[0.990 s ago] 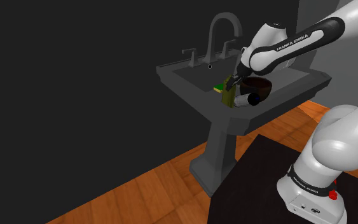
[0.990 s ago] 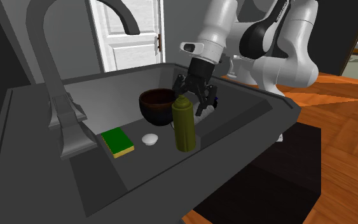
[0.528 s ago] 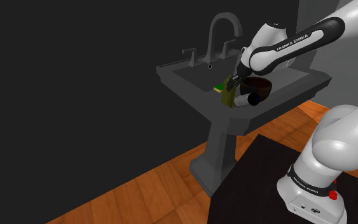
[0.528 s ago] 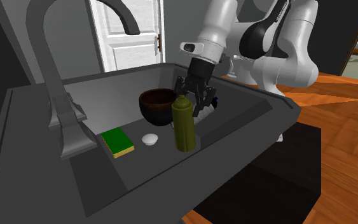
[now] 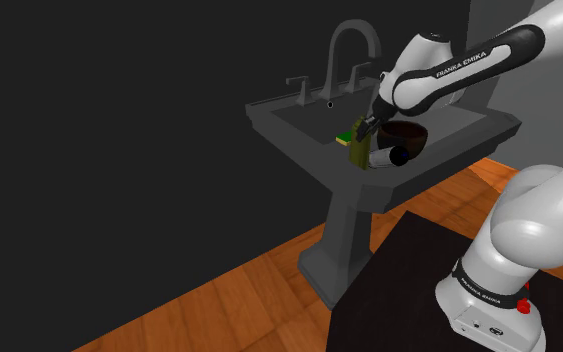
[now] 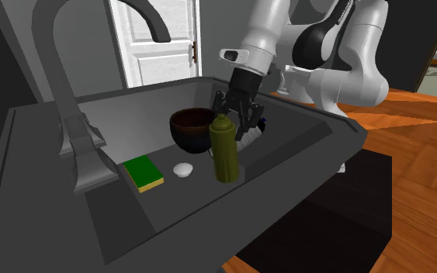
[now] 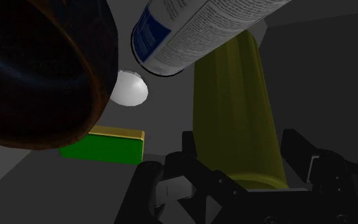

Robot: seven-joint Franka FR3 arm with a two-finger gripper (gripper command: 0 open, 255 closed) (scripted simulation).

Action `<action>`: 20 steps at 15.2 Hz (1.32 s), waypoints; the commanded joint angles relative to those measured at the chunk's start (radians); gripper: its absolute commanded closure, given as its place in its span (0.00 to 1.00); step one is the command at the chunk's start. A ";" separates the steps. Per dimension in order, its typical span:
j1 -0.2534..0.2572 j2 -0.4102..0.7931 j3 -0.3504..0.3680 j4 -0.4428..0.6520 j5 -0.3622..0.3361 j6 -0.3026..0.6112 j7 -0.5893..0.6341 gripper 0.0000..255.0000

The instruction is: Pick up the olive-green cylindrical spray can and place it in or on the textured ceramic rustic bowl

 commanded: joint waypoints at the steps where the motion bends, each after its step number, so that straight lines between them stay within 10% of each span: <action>1: -0.003 -0.019 0.008 0.013 -0.001 -0.031 0.003 1.00; 20: -0.001 -0.118 0.064 0.203 0.018 -0.319 0.015 1.00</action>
